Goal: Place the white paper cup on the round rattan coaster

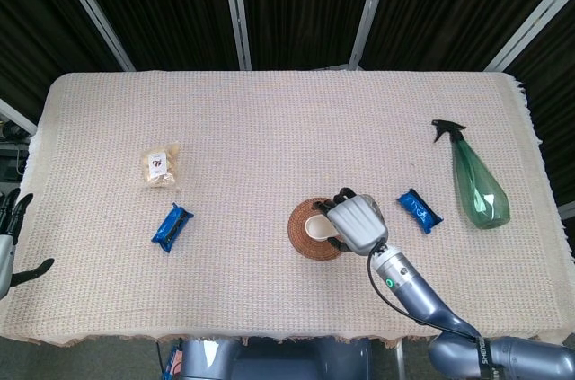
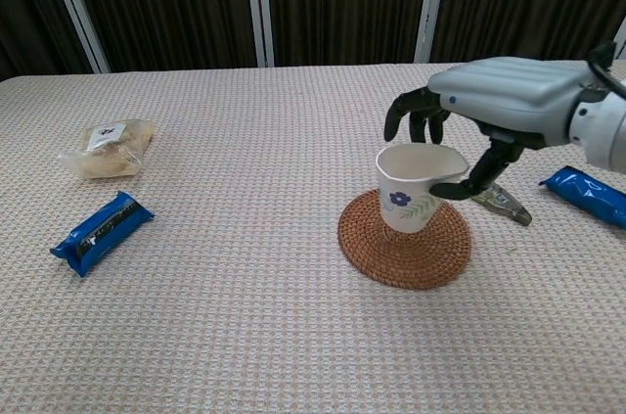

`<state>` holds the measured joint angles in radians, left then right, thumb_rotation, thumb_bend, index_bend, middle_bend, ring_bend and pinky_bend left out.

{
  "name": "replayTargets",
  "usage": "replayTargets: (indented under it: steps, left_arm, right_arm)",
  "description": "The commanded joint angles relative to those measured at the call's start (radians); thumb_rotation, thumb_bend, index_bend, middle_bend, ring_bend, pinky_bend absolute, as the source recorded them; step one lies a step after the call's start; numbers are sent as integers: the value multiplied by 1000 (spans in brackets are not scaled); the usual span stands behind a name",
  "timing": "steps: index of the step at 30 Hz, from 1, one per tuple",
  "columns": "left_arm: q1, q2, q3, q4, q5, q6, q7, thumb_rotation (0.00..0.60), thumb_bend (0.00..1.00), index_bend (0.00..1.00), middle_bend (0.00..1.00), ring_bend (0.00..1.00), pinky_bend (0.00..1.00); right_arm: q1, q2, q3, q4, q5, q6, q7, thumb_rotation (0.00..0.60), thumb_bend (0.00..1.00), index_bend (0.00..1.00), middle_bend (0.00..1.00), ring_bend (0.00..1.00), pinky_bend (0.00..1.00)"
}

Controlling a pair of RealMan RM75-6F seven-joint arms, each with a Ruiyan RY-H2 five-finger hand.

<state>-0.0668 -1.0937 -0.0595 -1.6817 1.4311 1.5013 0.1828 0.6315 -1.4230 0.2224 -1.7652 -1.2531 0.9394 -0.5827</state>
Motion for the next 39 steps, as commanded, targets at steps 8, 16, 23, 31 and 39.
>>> replayTargets:
  steps: [8,16,23,31,39]
  left_arm:
    - [0,6,-1,-3,-6,-5,-12,600,0,0,0,0,0]
    - [-1,14,2,-16,-7,-13,-13,600,0,0,0,0,0]
    - [2,23,4,-21,5,-4,-33,600,0,0,0,0,0]
    - [6,13,11,0,65,30,-69,600,0,0,0,0,0]
    - [7,7,18,7,85,39,-70,600,0,0,0,0,0]
  right_arm:
    - [35,-78,-21,74,73,29,-94,600,106,179,358,335,267]
    - [13,-9,-41,-47,112,76,-130,600,0,0,0,14,158]
    - [-100,165,-92,-228,-33,236,-73,600,0,0,0,1,63]
    - [-318,302,-221,-145,-298,519,157,600,0,0,0,0,0]
    - [-424,274,-263,28,-388,673,279,600,0,0,0,0,0]
